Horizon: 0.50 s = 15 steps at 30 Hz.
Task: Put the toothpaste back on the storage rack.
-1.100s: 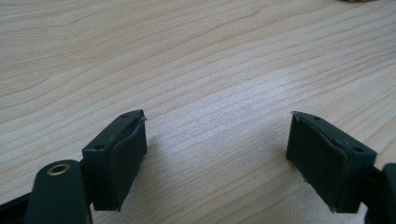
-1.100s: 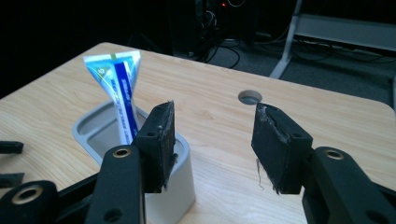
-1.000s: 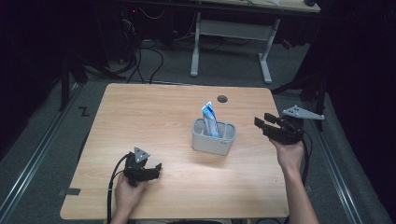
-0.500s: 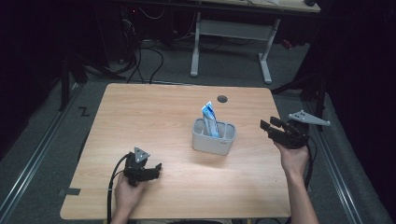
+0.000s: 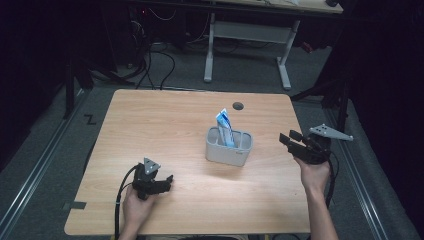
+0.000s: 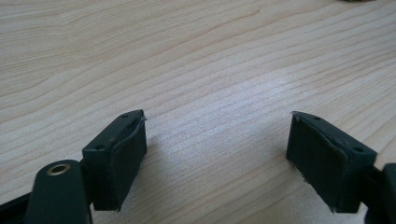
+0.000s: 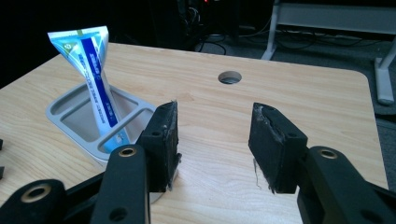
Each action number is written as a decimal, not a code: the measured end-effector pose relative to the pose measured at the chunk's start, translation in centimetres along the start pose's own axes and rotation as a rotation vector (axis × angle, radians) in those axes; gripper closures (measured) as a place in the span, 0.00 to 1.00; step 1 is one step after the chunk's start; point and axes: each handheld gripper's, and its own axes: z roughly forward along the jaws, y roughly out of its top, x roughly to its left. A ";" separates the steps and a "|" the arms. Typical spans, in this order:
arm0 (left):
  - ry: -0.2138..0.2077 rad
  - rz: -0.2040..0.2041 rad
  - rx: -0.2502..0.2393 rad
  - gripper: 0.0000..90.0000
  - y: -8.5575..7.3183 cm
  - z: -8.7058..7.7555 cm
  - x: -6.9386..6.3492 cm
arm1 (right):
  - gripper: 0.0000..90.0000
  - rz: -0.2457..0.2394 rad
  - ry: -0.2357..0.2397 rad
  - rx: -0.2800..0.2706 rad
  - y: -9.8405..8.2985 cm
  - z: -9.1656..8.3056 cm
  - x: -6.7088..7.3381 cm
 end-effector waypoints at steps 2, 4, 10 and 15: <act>0.000 0.000 0.000 0.23 0.0 0.0 0.0 | 0.58 0.002 0.002 0.001 -0.3 0.0 -0.2; 0.000 0.000 -0.001 0.23 0.0 0.0 0.0 | 0.59 0.005 0.000 0.006 -0.4 -0.1 -0.2; -0.006 0.010 0.000 0.22 0.0 0.0 -0.1 | 0.59 0.016 -0.004 0.014 -1.5 -0.1 -0.5; -0.006 0.010 0.000 0.22 0.0 0.0 -0.1 | 0.59 0.031 -0.004 0.018 -2.2 -0.1 -0.8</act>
